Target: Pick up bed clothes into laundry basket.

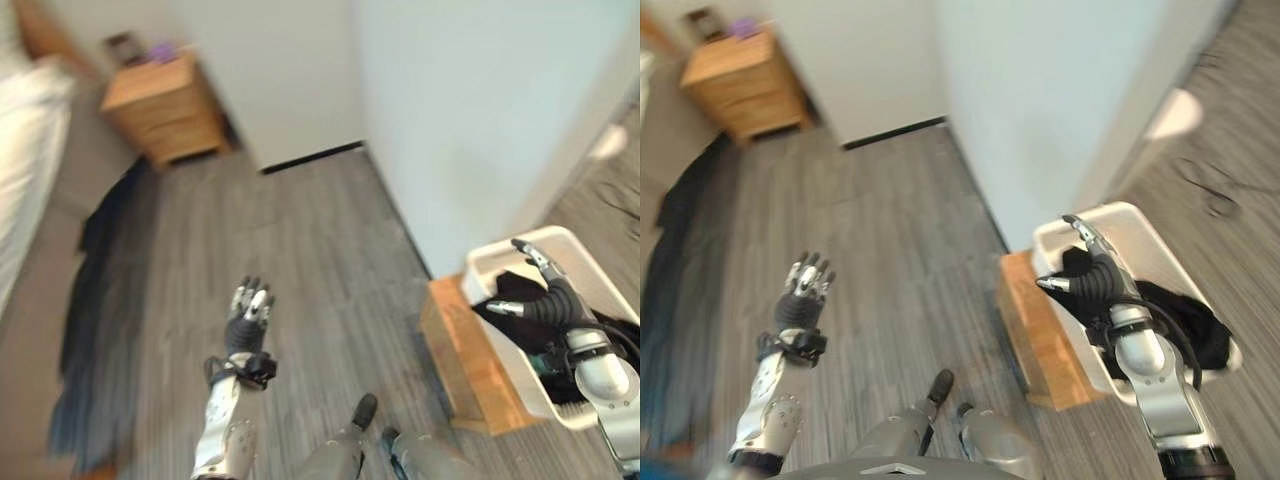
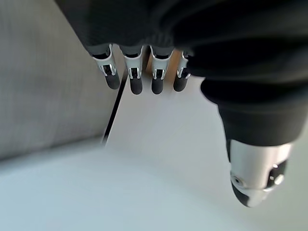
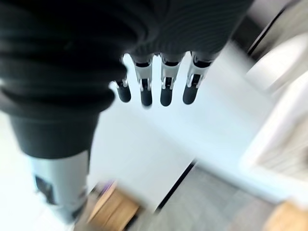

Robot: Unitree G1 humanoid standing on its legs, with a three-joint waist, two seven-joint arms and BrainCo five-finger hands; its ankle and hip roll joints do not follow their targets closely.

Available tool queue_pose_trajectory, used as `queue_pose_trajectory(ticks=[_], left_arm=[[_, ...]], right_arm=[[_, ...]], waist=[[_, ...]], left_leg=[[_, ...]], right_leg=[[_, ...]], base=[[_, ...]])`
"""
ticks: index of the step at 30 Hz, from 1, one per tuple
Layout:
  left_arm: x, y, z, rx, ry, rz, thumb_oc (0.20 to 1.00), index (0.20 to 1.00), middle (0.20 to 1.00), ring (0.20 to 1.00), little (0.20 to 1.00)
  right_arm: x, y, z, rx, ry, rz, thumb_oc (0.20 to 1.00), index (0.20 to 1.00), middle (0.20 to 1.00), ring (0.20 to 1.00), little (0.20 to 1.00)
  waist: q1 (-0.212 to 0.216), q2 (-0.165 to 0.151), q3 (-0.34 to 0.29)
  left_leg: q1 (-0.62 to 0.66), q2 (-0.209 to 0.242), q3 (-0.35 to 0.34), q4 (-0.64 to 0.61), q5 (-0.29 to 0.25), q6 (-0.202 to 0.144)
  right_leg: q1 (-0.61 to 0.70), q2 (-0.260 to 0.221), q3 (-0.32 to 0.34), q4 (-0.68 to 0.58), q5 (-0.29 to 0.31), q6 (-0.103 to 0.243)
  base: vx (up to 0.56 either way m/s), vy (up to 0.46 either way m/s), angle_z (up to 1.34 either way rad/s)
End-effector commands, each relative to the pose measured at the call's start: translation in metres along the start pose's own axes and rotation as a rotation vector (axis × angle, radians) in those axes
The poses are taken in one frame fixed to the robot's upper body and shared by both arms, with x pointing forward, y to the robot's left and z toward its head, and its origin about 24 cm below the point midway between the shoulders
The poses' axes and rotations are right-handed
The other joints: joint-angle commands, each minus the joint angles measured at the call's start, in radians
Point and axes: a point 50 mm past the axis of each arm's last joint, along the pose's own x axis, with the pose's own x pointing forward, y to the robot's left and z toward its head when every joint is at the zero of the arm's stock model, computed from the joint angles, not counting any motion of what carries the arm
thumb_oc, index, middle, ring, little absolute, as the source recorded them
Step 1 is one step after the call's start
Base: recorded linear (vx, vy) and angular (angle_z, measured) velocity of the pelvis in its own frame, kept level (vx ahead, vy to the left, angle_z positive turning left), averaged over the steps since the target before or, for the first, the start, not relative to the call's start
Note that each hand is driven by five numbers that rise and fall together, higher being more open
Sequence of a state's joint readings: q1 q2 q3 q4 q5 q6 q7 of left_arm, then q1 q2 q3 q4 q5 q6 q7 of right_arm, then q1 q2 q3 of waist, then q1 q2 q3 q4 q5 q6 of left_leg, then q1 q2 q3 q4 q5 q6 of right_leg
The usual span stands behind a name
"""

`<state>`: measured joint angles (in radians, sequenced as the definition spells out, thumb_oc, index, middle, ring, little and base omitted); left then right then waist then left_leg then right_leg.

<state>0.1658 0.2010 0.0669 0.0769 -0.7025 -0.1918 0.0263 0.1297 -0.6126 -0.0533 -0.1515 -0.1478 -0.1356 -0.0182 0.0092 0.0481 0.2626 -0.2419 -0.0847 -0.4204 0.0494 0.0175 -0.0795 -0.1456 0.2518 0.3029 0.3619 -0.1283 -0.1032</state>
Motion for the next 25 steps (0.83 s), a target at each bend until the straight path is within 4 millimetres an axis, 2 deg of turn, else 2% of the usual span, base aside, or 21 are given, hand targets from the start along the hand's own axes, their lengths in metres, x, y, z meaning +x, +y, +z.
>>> queue_pose_trajectory(ticks=[1,2,3,4,6,7,8,9,10,11,12,13,14,15,16,17,18,20,21,24,25], left_arm=[[0.014,-0.008,0.011,0.035,-0.027,-0.081,1.000,1.000,1.000,1.000,1.000],[0.011,-0.005,0.009,0.059,-0.012,-0.081,1.000,1.000,1.000,1.000,1.000],[0.006,-0.004,0.006,0.065,0.015,-0.107,1.000,1.000,1.000,1.000,1.000],[0.006,-0.004,0.007,0.066,0.015,-0.107,1.000,1.000,1.000,1.000,1.000],[0.008,-0.006,0.008,0.069,0.017,-0.132,1.000,1.000,1.000,1.000,1.000],[0.008,-0.006,0.008,0.070,0.017,-0.132,1.000,1.000,1.000,1.000,1.000],[0.009,-0.008,0.010,0.059,0.006,-0.139,1.000,1.000,1.000,1.000,1.000],[0.012,-0.014,0.014,0.017,-0.024,-0.133,1.000,1.000,1.000,1.000,1.000],[0.012,-0.014,0.014,0.018,-0.023,-0.132,1.000,1.000,1.000,1.000,1.000],[0.011,-0.019,0.015,0.034,-0.037,-0.134,1.000,1.000,1.000,1.000,1.000],[0.011,-0.016,0.021,0.101,-0.064,-0.113,1.000,1.000,1.000,1.000,1.000],[0.010,-0.017,0.021,0.104,-0.064,-0.111,1.000,1.000,1.000,1.000,1.000],[0.014,-0.011,0.035,0.292,-0.120,-0.083,1.000,1.000,1.000,1.000,1.000],[0.017,-0.011,0.039,0.317,-0.136,-0.077,1.000,1.000,1.000,1.000,1.000],[0.019,-0.008,0.038,0.304,-0.142,-0.066,1.000,1.000,1.000,1.000,1.000],[0.018,-0.005,0.038,0.291,-0.146,-0.048,1.000,1.000,1.000,1.000,1.000],[0.012,0.003,0.036,0.295,-0.135,-0.006,1.000,1.000,1.000,1.000,1.000],[0.008,0.008,0.034,0.300,-0.128,0.014,1.000,1.000,1.000,1.000,1.000],[0.002,0.013,0.025,0.274,-0.102,0.055,1.000,1.000,1.000,1.000,1.000],[-0.011,0.009,-0.005,0.135,0.018,0.069,1.000,1.000,1.000,1.000,1.000],[-0.016,0.009,-0.014,0.115,0.064,0.076,1.000,1.000,1.000,1.000,1.000]], right_arm=[[0.003,-0.015,0.009,-0.005,-0.055,-0.067,1.000,1.000,1.000,1.000,1.000],[0.001,-0.013,0.006,0.003,-0.038,-0.068,1.000,1.000,1.000,1.000,1.000],[-0.008,-0.007,0.001,0.074,-0.010,-0.057,1.000,1.000,1.000,1.000,1.000],[-0.008,-0.007,0.000,0.075,-0.009,-0.057,1.000,1.000,1.000,1.000,1.000],[-0.015,-0.004,-0.004,0.125,0.016,-0.060,1.000,1.000,1.000,1.000,1.000],[-0.015,-0.004,-0.004,0.125,0.016,-0.060,1.000,1.000,1.000,1.000,1.000],[-0.018,-0.002,-0.008,0.157,0.037,-0.073,1.000,1.000,1.000,1.000,1.000],[-0.029,0.007,-0.022,0.398,0.109,-0.165,1.000,1.000,1.000,1.000,1.000],[-0.030,0.007,-0.022,0.401,0.109,-0.165,1.000,1.000,1.000,1.000,1.000],[-0.033,0.019,-0.027,0.626,0.131,-0.220,1.000,1.000,1.000,1.000,1.000],[-0.034,0.023,-0.029,0.680,0.138,-0.216,1.000,1.000,1.000,1.000,1.000],[-0.034,0.023,-0.029,0.681,0.137,-0.215,1.000,1.000,1.000,1.000,1.000],[-0.034,0.027,-0.031,0.824,0.140,-0.289,1.000,1.000,1.000,1.000,1.000],[-0.026,0.034,-0.028,0.906,0.121,-0.295,1.000,1.000,1.000,1.000,1.000],[-0.021,0.044,-0.025,1.042,0.112,-0.275,1.000,1.000,1.000,1.000,1.000],[-0.021,0.045,-0.025,1.035,0.109,-0.256,1.000,1.000,1.000,1.000,1.000],[-0.024,0.041,-0.027,0.962,0.120,-0.235,1.000,1.000,1.000,1.000,1.000],[-0.025,0.044,-0.028,0.958,0.135,-0.223,1.000,1.000,1.000,1.000,1.000],[-0.027,0.051,-0.030,0.965,0.166,-0.193,1.000,1.000,1.000,1.000,1.000],[-0.031,0.059,-0.033,0.967,0.208,-0.160,1.000,1.000,1.000,1.000,1.000],[-0.034,0.067,-0.033,1.031,0.227,-0.148,1.000,1.000,1.000,1.000,1.000]], waist=[[-0.048,-0.058,0.046],[-0.044,-0.070,0.045],[-0.056,-0.107,0.036],[-0.061,-0.105,0.034],[-0.085,-0.114,0.013],[-0.088,-0.115,0.013],[-0.098,-0.115,0.005],[-0.126,-0.087,-0.019],[-0.131,-0.088,-0.019],[-0.121,-0.034,-0.025],[-0.113,-0.020,-0.022],[-0.117,-0.024,-0.023],[-0.125,-0.018,-0.003],[-0.141,-0.021,0.001],[-0.169,-0.011,0.001],[-0.172,-0.006,-0.006],[-0.155,-0.017,-0.009],[-0.139,-0.025,-0.014],[-0.098,-0.039,-0.032],[-0.059,-0.055,-0.058],[-0.047,-0.059,-0.065]], left_leg=[[-0.103,0.029,0.345,0.056,0.157,0.066],[-0.082,0.058,0.369,0.111,0.141,0.066],[-0.041,0.111,0.417,0.220,0.057,0.069],[-0.047,0.110,0.411,0.226,0.056,0.069],[0.028,0.207,0.521,0.279,0.010,0.061],[0.027,0.205,0.518,0.276,0.015,0.061],[0.058,0.252,0.581,0.294,0.004,0.050],[0.124,0.337,0.732,0.301,-0.068,0.001],[0.125,0.334,0.726,0.299,-0.069,0.001],[0.179,0.252,0.700,0.099,-0.066,0.021],[0.197,0.209,0.654,0.035,-0.060,0.044],[0.199,0.200,0.651,0.028,-0.056,0.048],[0.181,0.153,0.587,0.025,-0.034,0.089],[0.172,0.138,0.558,0.024,-0.025,0.095],[0.182,0.118,0.491,0.004,-0.025,0.101],[0.190,0.102,0.459,-0.004,-0.030,0.100],[0.187,0.079,0.412,0.028,-0.047,0.106],[0.190,0.079,0.412,0.029,-0.046,0.108],[0.189,0.077,0.399,0.025,-0.038,0.109],[0.185,0.069,0.361,0.009,-0.021,0.106],[0.186,0.069,0.347,0.007,-0.014,0.103]], right_leg=[[0.091,-0.120,-0.122,-0.192,0.009,0.076],[0.089,-0.160,-0.179,-0.195,0.019,0.083],[0.091,-0.251,-0.302,-0.226,0.046,0.094],[0.091,-0.251,-0.309,-0.229,0.047,0.095],[0.100,-0.304,-0.430,-0.244,0.054,0.094],[0.102,-0.305,-0.434,-0.247,0.057,0.094],[0.108,-0.327,-0.486,-0.248,0.057,0.095],[0.138,-0.389,-0.642,-0.234,0.031,0.111],[0.141,-0.391,-0.648,-0.231,0.027,0.113],[0.118,-0.431,-0.693,-0.171,0.042,0.150],[0.100,-0.462,-0.694,-0.105,0.047,0.158],[0.095,-0.472,-0.695,-0.092,0.042,0.162],[0.060,-0.498,-0.613,-0.006,0.124,0.175],[0.024,-0.462,-0.508,0.015,0.154,0.188],[-0.008,-0.323,-0.266,-0.048,0.099,0.192],[-0.010,-0.281,-0.171,-0.118,0.091,0.185],[0.011,-0.256,-0.120,-0.168,0.093,0.170],[0.018,-0.260,-0.139,-0.190,0.090,0.159],[0.046,-0.260,-0.164,-0.213,0.094,0.154],[0.099,-0.278,-0.215,-0.274,0.097,0.156],[0.116,-0.282,-0.243,-0.279,0.089,0.153]], base=[[-0.31,0.038,2.07],[-0.45,0.061,3.15],[-0.35,0.055,2.10],[-0.33,0.018,3.52],[-0.10,0.031,2.67],[-0.03,0.070,1.85],[-0.02,0.230,1.67],[-0.01,0.232,1.72],[0.00,0.528,3.11],[0.01,0.487,3.93],[0.00,0.496,4.12],[-0.05,0.331,2.04],[-0.06,0.211,0.61],[-0.05,0.264,0.74],[0.08,0.134,1.72],[0.20,0.094,1.55],[0.22,0.018,1.20],[0.11,-0.077,0.81],[0.06,-0.166,0.84],[0.08,-0.152,0.27],[0.07,-0.141,0.19]])
